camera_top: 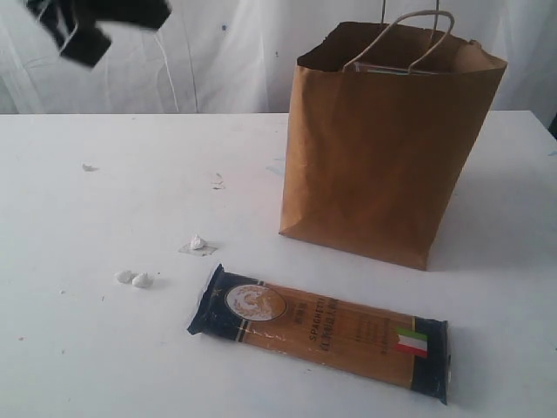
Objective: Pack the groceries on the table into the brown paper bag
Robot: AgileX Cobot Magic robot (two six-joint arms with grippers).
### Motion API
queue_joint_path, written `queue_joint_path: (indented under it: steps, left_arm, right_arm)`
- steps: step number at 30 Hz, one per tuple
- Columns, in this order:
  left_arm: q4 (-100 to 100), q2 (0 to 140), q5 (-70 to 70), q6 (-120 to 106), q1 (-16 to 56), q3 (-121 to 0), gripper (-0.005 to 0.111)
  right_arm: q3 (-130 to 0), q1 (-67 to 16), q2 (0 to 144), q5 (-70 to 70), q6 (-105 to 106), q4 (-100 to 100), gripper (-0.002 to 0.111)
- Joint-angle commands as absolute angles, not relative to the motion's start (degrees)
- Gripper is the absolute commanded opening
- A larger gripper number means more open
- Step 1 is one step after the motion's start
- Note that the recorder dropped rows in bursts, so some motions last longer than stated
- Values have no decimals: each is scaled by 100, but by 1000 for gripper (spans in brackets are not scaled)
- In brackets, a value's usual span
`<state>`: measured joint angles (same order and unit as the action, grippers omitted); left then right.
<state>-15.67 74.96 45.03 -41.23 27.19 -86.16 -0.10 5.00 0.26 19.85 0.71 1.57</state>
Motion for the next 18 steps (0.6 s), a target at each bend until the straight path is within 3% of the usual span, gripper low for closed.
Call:
queue_joint_path:
  steps: [1, 11, 18]
  left_arm:
    - [-1090, 7562, 5007, -3572, 2472, -7871, 0]
    - [-1164, 8065, 2545, -3572, 2458, -5694, 0]
    - [-1190, 8756, 1672, -3270, 2458, -5274, 0]
  right_arm:
    - [0, 519, 0, 1965, 53, 173, 0]
    - [0, 519, 0, 1965, 53, 173, 0]
    - [0, 519, 0, 1965, 53, 173, 0]
